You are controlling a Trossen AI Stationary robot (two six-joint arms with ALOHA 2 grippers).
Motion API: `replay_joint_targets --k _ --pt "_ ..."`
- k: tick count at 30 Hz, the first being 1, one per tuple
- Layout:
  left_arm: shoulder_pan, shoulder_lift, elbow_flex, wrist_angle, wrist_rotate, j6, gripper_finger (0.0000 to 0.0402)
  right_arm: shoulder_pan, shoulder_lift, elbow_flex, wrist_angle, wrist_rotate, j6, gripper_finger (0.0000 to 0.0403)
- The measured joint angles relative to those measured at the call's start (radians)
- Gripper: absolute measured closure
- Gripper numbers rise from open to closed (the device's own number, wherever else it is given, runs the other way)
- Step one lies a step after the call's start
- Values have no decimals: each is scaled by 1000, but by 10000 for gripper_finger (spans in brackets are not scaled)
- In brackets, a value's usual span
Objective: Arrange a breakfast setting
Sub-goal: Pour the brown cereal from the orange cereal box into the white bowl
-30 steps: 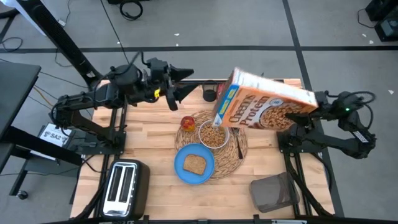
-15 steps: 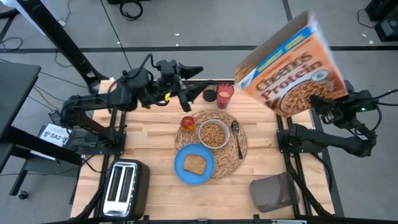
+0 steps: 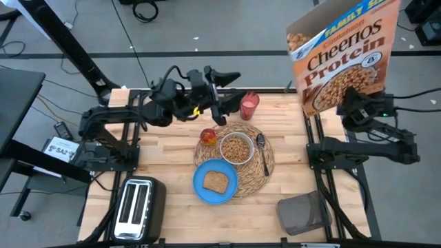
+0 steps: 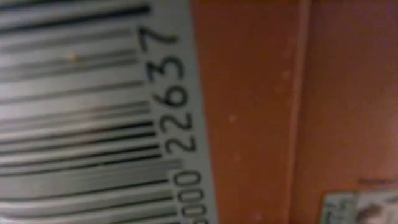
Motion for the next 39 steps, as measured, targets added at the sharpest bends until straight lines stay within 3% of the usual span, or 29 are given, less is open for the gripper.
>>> replay_joint_targets --k 14,26,39 --pt "-24 25 0 57 23 31 83 1 235 31 205 -6 90 156" --pt "-15 25 0 -11 24 47 83 1 296 113 225 -28 106 156" --pt "-23 43 0 67 37 71 83 1 349 129 211 -33 49 156"
